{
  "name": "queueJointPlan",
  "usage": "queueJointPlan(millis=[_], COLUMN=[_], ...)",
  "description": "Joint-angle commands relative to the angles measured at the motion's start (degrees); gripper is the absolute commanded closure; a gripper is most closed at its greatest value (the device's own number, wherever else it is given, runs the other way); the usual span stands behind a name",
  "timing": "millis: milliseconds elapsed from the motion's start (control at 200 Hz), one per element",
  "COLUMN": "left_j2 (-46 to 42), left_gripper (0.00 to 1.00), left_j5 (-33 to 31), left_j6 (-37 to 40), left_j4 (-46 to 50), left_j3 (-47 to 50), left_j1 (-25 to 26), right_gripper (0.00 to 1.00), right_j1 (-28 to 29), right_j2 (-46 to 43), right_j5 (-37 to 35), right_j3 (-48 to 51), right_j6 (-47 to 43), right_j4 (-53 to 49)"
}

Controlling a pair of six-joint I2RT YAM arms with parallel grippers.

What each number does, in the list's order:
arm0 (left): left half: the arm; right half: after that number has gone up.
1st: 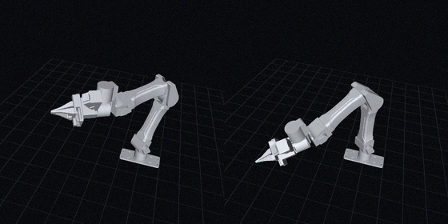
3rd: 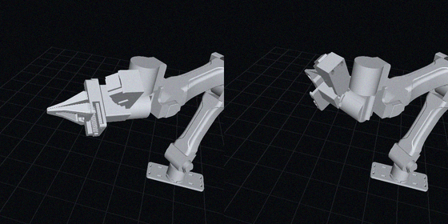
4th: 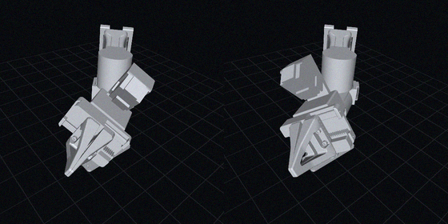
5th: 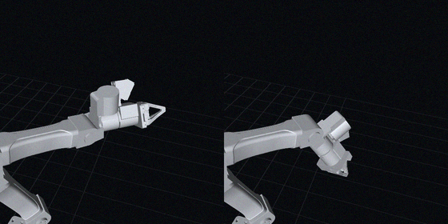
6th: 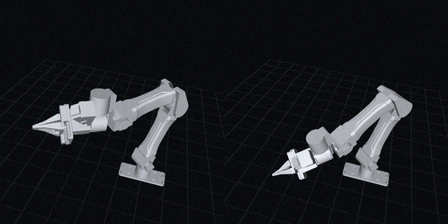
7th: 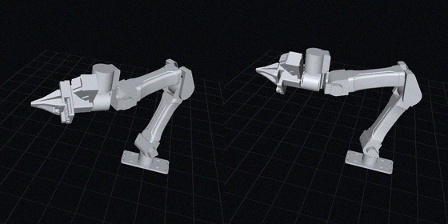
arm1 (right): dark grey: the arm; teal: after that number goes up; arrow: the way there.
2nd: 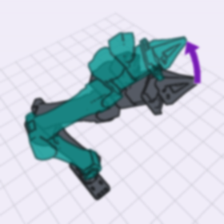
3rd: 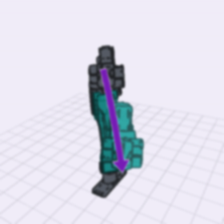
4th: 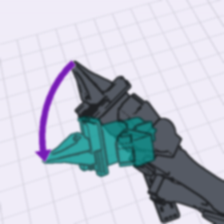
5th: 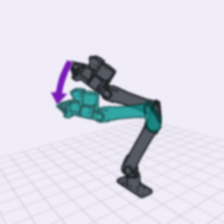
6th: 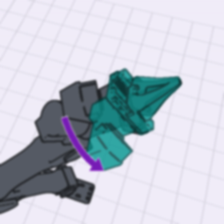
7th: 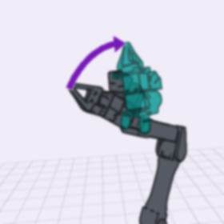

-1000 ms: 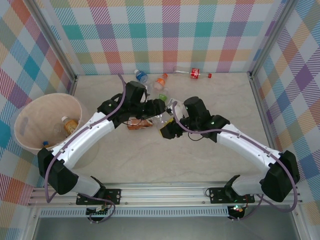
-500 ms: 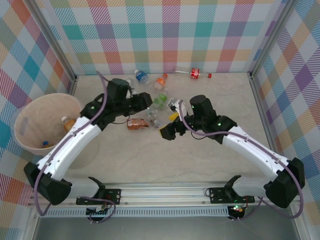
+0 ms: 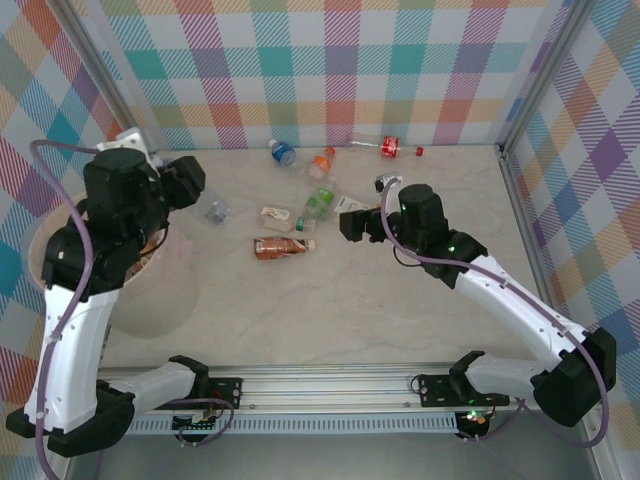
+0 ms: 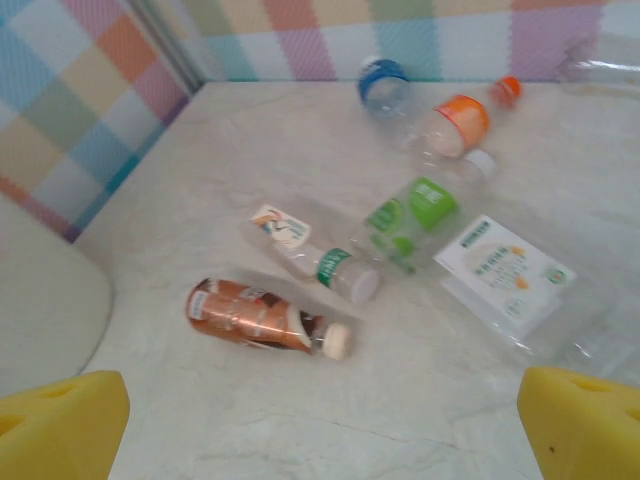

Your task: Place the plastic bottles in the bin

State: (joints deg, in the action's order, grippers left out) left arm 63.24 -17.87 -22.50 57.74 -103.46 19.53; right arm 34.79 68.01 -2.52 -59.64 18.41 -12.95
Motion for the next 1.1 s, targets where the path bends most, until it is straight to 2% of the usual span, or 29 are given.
queueJointPlan(millis=[0,170,250,440,540,645,760,930,1095], left_j2=[0.2,0.3,0.7,3.3,3.7,4.3,5.9,8.5,9.1], left_gripper=[0.44,0.46,0.47,0.48,0.49,0.49,0.47,0.43,0.26], left_j5=[-7.0,-9.6,-8.7,3.2,11.6,18.0,26.9,28.8,31.6], left_j6=[5.7,8.4,9.2,10.4,10.2,10.0,9.6,8.7,6.3], left_j4=[4.9,6.2,6.4,8.6,8.7,7.3,5.7,5.5,3.2], left_j3=[-3.2,-4.9,-4.5,-4.1,-1.7,1.7,4.4,5.9,9.3], left_j1=[-1.7,-7.9,-13.2,-29.4,-38.9,-45.1,-49.1,-50.4,-50.4], right_gripper=[0.00,0.00,0.00,0.00,0.00,0.00,0.00,0.00,0.00], right_j1=[-1.5,-3.0,-3.5,-4.2,-4.3,-4.6,-4.8,-4.8,-4.9], right_j2=[0.6,0.6,0.5,0.0,-0.5,-0.8,-0.6,-0.4,-0.3], right_j5=[-2.3,-1.9,-1.8,-1.4,-1.7,-2.0,-1.8,-1.1,-1.0], right_j3=[1.0,1.1,1.2,1.6,1.7,2.2,2.1,1.9,2.0], right_j6=[4.8,5.9,6.2,5.8,5.2,4.8,4.7,4.7,4.9], right_j4=[0.0,0.2,0.0,-0.7,-1.5,-1.6,-1.6,-1.5,-1.6])
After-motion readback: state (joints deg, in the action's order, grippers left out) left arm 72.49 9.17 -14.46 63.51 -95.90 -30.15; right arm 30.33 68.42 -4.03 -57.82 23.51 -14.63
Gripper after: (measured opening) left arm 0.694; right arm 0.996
